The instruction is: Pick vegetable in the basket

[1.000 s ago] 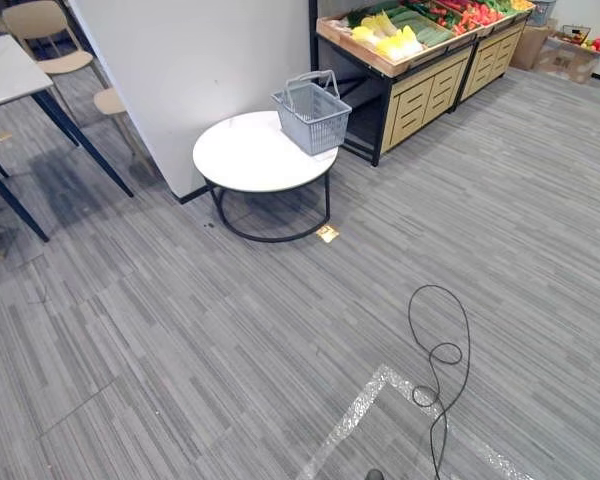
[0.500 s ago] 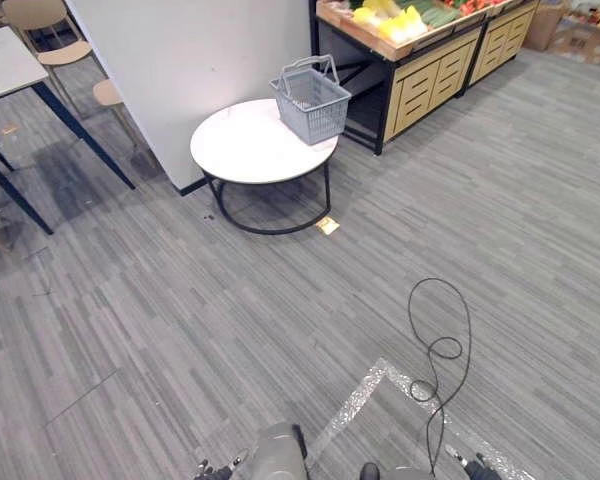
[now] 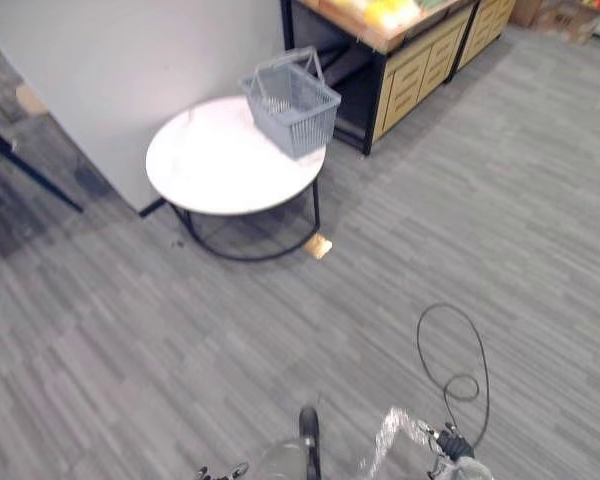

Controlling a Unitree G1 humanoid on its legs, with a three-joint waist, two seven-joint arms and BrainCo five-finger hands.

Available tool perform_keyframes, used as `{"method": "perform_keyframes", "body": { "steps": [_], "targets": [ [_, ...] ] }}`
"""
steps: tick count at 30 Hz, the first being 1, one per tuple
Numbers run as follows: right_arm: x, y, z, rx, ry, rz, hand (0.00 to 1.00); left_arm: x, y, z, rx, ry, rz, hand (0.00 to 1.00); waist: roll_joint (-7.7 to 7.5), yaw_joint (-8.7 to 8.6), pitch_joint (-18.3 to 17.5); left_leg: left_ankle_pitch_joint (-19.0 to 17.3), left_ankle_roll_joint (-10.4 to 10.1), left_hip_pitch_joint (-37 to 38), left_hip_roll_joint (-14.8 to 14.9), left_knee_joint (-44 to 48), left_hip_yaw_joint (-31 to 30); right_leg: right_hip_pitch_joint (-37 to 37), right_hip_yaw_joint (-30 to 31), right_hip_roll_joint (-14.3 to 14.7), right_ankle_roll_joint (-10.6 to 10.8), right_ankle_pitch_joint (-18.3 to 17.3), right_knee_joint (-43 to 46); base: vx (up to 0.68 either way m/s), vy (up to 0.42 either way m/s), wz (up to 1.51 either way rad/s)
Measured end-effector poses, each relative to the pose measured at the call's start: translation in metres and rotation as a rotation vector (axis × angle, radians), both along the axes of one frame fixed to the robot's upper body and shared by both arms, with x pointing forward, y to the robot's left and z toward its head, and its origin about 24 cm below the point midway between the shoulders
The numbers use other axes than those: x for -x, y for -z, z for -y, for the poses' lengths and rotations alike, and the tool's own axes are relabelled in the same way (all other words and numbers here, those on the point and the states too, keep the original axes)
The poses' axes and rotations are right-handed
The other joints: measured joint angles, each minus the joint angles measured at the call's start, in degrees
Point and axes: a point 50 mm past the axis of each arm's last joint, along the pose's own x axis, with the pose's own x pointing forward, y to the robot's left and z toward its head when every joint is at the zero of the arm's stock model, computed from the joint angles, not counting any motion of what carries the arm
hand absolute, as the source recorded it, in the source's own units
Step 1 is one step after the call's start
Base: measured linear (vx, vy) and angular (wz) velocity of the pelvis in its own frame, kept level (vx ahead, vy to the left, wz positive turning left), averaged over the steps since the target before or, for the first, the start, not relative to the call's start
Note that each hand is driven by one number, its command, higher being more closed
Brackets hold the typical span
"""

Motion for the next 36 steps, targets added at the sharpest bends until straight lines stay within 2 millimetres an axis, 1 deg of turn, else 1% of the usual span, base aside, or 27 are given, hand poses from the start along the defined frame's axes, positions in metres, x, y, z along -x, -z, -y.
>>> {"method": "perform_keyframes", "body": {
  "steps": [2,3,4,5,7,8,10,12,13,14,15,16,17,18,19,20,22,23,25,26,28,29,30,31,32,34,36],
  "targets": [
    [0.003,0.0,0.006,0.009,0.0,-0.003,0.0,-0.004,-0.001,0.0,-0.005,0.023,0.01,0.0,0.27,-1.13,0.23,-3.45,0.17,5.83,-0.1,-0.7,0.22,-5.77,-4.61,-2.0,-4.06,-2.61,11.26,0.52,0.144,-0.25],
    [0.004,-0.001,0.01,0.012,0.03,0.002,0.0,-0.01,-0.002,0.001,-0.003,0.028,0.023,0.0,0.66,-1.58,0.45,-4.99,0.3,9.68,-0.05,-1.93,0.28,-9.54,-7.38,-2.59,-7.47,-4.84,14.12,0.45,0.052,-0.15],
    [0.002,-0.003,0.015,0.02,0.062,0.022,0.0,-0.02,-0.003,0.002,-0.003,0.043,0.045,0.0,0.75,-2.36,0.92,-6.13,0.26,13.05,0.02,-2.98,0.2,-12.41,-10.4,-2.92,-9.59,-8.91,12.47,0.45,0.026,-0.04],
    [0.002,-0.003,0.016,0.022,0.075,0.028,0.0,-0.024,-0.004,0.002,-0.003,0.043,0.055,0.0,0.76,-2.83,1.02,-6.66,0.2,14.39,0.09,-3.29,0.14,-13.53,-12.01,-3.16,-10.36,-10.61,10.39,0.45,-0.026,0.22],
    [0.004,-0.005,0.026,0.034,0.133,0.035,0.0,-0.05,-0.009,0.013,0.016,0.043,0.132,0.0,1.4,-4.29,1.7,-9.74,-1.07,18.11,0.79,-3.18,-1.58,-16.6,-18.36,-4.07,-11.76,-12.35,-5.62,0.45,-0.082,0.46],
    [0.007,-0.004,0.028,0.036,0.147,0.03,0.0,-0.054,-0.01,0.017,0.024,0.04,0.145,0.0,1.66,-4.34,1.84,-10.45,-1.45,18.9,1.11,-3.17,-2.1,-16.77,-19.45,-4.06,-11.71,-12.21,-10.59,0.5,-0.132,0.55],
    [0.022,-0.002,0.033,0.039,0.2,0.0,0.0,-0.074,-0.015,0.03,0.053,0.041,0.211,0.0,2.28,-4.27,2.2,-13.21,-4.16,21.65,3.03,-3.37,-3.77,-17.03,-20.57,-3.43,-10.52,-8.19,-33.76,0.59,-0.196,0.5],
    [0.033,0.001,0.031,0.034,0.22,-0.03,0.0,-0.077,-0.015,0.034,0.067,0.033,0.216,0.0,2.22,-4.36,2.37,-15.21,-6.69,23.87,4.82,-3.52,-4.73,-17.11,-19.18,-2.8,-9.99,-4.9,-44.88,0.75,-0.311,0.43],
    [0.042,0.003,0.027,0.025,0.224,-0.055,0.0,-0.074,-0.014,0.035,0.072,0.016,0.211,0.0,1.99,-4.34,2.52,-16.1,-7.91,25.63,6.1,-3.46,-5.08,-16.61,-18.14,-2.64,-9.85,-3.71,-47.07,0.86,-0.389,0.35],
    [0.044,0.004,0.027,0.021,0.229,-0.064,0.0,-0.073,-0.013,0.037,0.081,0.003,0.207,0.0,2.14,-4.33,2.73,-16.24,-8.03,26.56,7.19,-2.95,-5.64,-16.65,-18.07,-2.32,-10.0,0.51,-45.06,0.86,-0.432,0.32],
    [0.045,0.003,0.03,0.028,0.227,-0.069,0.0,-0.067,-0.01,0.041,0.094,-0.005,0.189,0.0,3.58,-4.62,3.14,-15.56,-8.72,26.43,9.31,0.07,-6.56,-18.27,-18.03,-1.52,-10.24,1.73,-38.36,0.56,-0.311,0.2],
    [0.044,0.003,0.033,0.033,0.226,-0.067,0.0,-0.065,-0.008,0.047,0.111,-0.007,0.176,0.0,4.21,-4.55,3.48,-14.13,-9.26,26.29,10.64,2.95,-7.43,-18.91,-17.84,-0.93,-11.89,1.05,-33.74,0.7,-0.419,0.12],
    [0.043,0.002,0.037,0.046,0.223,-0.066,0.0,-0.059,-0.005,0.055,0.134,-0.015,0.156,0.0,5.65,-4.34,3.23,-12.25,-9.79,25.2,12.73,7.28,-8.21,-18.86,-18.46,0.61,-14.0,-2.4,-30.56,0.57,-0.347,-0.04],
    [0.04,0.001,0.04,0.052,0.218,-0.06,0.0,-0.057,-0.005,0.055,0.138,-0.025,0.153,0.0,6.45,-4.23,2.85,-9.08,-9.52,22.35,14.37,13.53,-9.29,-18.26,-19.64,1.64,-14.44,-4.95,-28.94,0.85,-0.482,0.01],
    [0.036,0.0,0.041,0.055,0.201,-0.054,0.0,-0.057,-0.004,0.053,0.133,-0.027,0.148,0.0,6.92,-4.69,2.86,-1.21,-8.94,16.83,16.31,24.83,-10.46,-15.92,-20.87,2.63,-15.06,-7.74,-28.52,0.71,-0.361,0.16],
    [0.036,0.0,0.042,0.065,0.186,-0.056,0.0,-0.056,-0.004,0.051,0.131,-0.031,0.145,0.0,6.93,-4.83,3.28,5.69,-9.77,10.9,19.22,36.56,-10.56,-11.63,-22.13,4.36,-15.94,-9.37,-30.67,0.85,-0.387,0.17],
    [0.037,0.0,0.044,0.077,0.157,-0.071,0.0,-0.057,-0.005,0.043,0.113,-0.038,0.149,0.0,6.93,-4.12,3.87,2.12,-9.43,6.03,22.38,49.46,-6.57,-4.17,-22.27,6.44,-16.66,-9.85,-34.63,0.72,-0.276,-0.02],
    [0.033,0.0,0.042,0.078,0.137,-0.064,0.0,-0.055,-0.005,0.035,0.097,-0.05,0.147,0.0,5.84,-3.9,4.37,-1.45,-8.82,3.33,21.79,52.45,-3.95,0.98,-22.19,6.6,-16.68,-9.86,-37.72,0.59,-0.214,-0.05],
    [0.031,-0.001,0.042,0.088,0.121,-0.065,0.0,-0.055,-0.006,0.033,0.09,-0.049,0.148,0.0,5.07,-3.7,4.59,-5.68,-9.34,-1.4,19.83,52.12,-0.32,7.38,-22.02,6.57,-16.66,-9.85,-43.07,0.51,-0.138,-0.03],
    [0.028,-0.002,0.043,0.091,0.118,-0.057,0.0,-0.053,-0.006,0.031,0.085,-0.053,0.145,0.0,5.07,-2.93,4.6,-7.82,-9.76,-4.5,18.14,48.64,1.74,9.83,-21.8,6.55,-16.65,-9.85,-45.5,0.45,-0.07,-0.2],
    [0.019,-0.004,0.043,0.093,0.11,-0.035,0.0,-0.056,-0.008,0.029,0.086,-0.074,0.168,0.0,5.04,-1.34,4.61,-8.77,-9.28,-8.02,15.86,39.18,5.28,12.44,-21.65,6.31,-15.98,-10.11,-47.87,0.36,0.012,-0.36],
    [0.018,-0.004,0.042,0.093,0.102,-0.033,0.0,-0.057,-0.008,0.029,0.09,-0.076,0.175,0.0,4.91,-0.97,4.67,-8.51,-9.04,-8.55,14.94,34.73,6.72,13.44,-21.75,6.06,-14.92,-10.65,-48.36,0.4,0.069,-0.25],
    [0.012,-0.005,0.04,0.092,0.073,-0.015,0.0,-0.057,-0.008,0.031,0.091,-0.071,0.174,0.0,5.07,-0.9,4.63,-5.64,-7.51,-8.59,13.08,24.18,9.64,15.57,-22.28,6.06,-12.39,-12.38,-49.29,0.42,0.108,0.02],
    [0.008,-0.006,0.039,0.095,0.047,-0.005,0.0,-0.052,-0.005,0.035,0.102,-0.06,0.154,0.0,6.82,-1.0,3.9,2.24,-6.71,-8.36,12.12,13.98,11.59,17.29,-23.09,7.56,-11.07,-14.09,-49.89,0.43,0.128,0.17],
    [0.007,-0.007,0.041,0.099,0.038,-0.006,0.0,-0.052,-0.005,0.036,0.104,-0.053,0.15,0.0,7.14,-1.01,3.7,3.22,-0.14,-8.2,11.85,11.51,13.13,18.24,-23.3,8.12,-10.61,-15.22,-49.96,0.41,0.139,0.6],
    [-0.001,-0.005,0.021,0.052,-0.024,0.01,0.0,-0.055,-0.008,0.023,0.066,-0.034,0.162,0.0,2.04,-0.84,2.14,3.55,0.46,-7.26,6.41,5.99,14.85,18.74,-23.58,5.11,-10.52,-15.99,-51.04,0.44,0.118,0.73],
    [-0.018,-0.009,0.016,0.039,-0.044,0.051,0.0,-0.056,-0.009,0.019,0.057,-0.04,0.166,0.0,1.17,-0.05,2.22,3.18,1.92,-7.27,4.8,5.22,15.22,18.95,-23.24,4.25,-9.86,-13.9,-52.06,0.3,0.073,0.35]
  ]
}}
